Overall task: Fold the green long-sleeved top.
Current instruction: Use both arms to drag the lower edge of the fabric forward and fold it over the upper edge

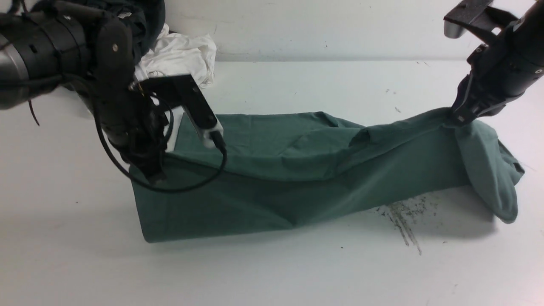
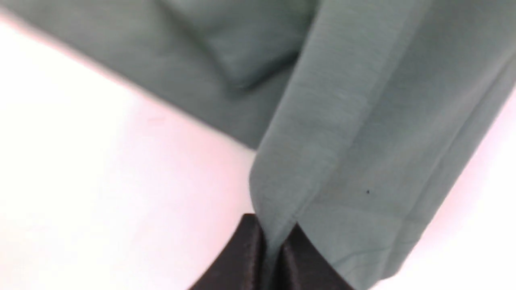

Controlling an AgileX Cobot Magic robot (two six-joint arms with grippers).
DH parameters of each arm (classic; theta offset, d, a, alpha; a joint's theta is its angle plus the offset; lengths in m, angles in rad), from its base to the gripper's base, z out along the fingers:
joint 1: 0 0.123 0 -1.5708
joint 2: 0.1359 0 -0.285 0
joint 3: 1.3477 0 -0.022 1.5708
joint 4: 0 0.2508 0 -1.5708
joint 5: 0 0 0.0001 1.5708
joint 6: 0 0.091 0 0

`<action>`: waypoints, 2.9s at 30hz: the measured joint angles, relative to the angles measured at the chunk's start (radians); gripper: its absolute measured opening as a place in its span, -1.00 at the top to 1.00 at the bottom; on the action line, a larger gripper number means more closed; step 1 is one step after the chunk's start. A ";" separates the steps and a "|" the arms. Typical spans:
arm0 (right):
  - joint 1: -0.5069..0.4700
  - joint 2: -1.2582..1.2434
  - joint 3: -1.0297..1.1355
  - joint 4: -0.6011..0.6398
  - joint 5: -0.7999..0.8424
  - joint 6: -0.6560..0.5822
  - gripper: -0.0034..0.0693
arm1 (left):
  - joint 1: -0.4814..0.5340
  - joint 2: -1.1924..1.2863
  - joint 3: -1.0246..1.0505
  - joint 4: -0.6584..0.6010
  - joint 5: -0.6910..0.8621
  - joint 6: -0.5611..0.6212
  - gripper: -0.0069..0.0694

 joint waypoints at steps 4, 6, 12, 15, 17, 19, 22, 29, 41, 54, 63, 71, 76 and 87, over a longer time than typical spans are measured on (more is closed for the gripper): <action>0.000 0.002 0.000 -0.031 0.000 0.000 0.87 | 0.040 0.045 -0.133 -0.017 0.002 -0.006 0.78; 0.000 0.002 -0.001 -0.042 -0.007 0.000 0.87 | 0.047 0.076 -0.194 -0.026 0.002 -0.010 0.78; -0.017 0.066 -0.082 -0.053 -0.020 0.011 0.87 | 0.047 0.219 -0.411 -0.035 0.019 -0.056 0.78; -0.034 0.131 -0.173 -0.053 -0.007 0.046 0.87 | 0.047 0.288 -0.493 -0.034 0.025 -0.083 0.78; -0.041 0.169 -0.219 -0.053 -0.005 0.068 0.87 | 0.047 0.324 -0.528 -0.034 0.025 -0.099 0.78; -0.049 0.219 -0.283 -0.053 -0.005 0.094 0.87 | 0.047 0.370 -0.563 -0.032 0.024 -0.116 0.78; -0.057 0.289 -0.354 -0.056 -0.006 0.118 0.87 | 0.049 0.430 -0.599 -0.025 0.015 -0.130 0.78; -0.060 0.440 -0.432 -0.059 -0.052 0.206 0.87 | 0.077 0.560 -0.639 -0.025 -0.080 -0.196 0.78; -0.066 0.465 -0.433 -0.034 -0.110 0.285 0.87 | 0.086 0.635 -0.639 -0.072 -0.310 -0.208 0.77; -0.071 0.471 -0.439 -0.256 -0.181 0.536 0.25 | 0.079 0.601 -0.668 -0.101 -0.247 -0.272 -0.26; -0.076 0.317 -0.390 -0.210 -0.019 0.537 -0.23 | -0.073 0.536 -0.690 -0.097 0.131 -0.347 0.12; -0.078 0.149 0.047 -0.170 -0.099 0.550 -0.20 | -0.073 0.684 -0.687 -0.087 0.179 -0.311 0.81; -0.078 0.121 0.268 -0.217 -0.283 0.587 -0.20 | -0.028 0.703 -0.696 -0.149 0.150 -0.312 0.84; -0.078 0.219 0.393 -0.235 -0.612 0.672 -0.05 | 0.002 0.716 -0.708 -0.196 0.156 -0.311 0.84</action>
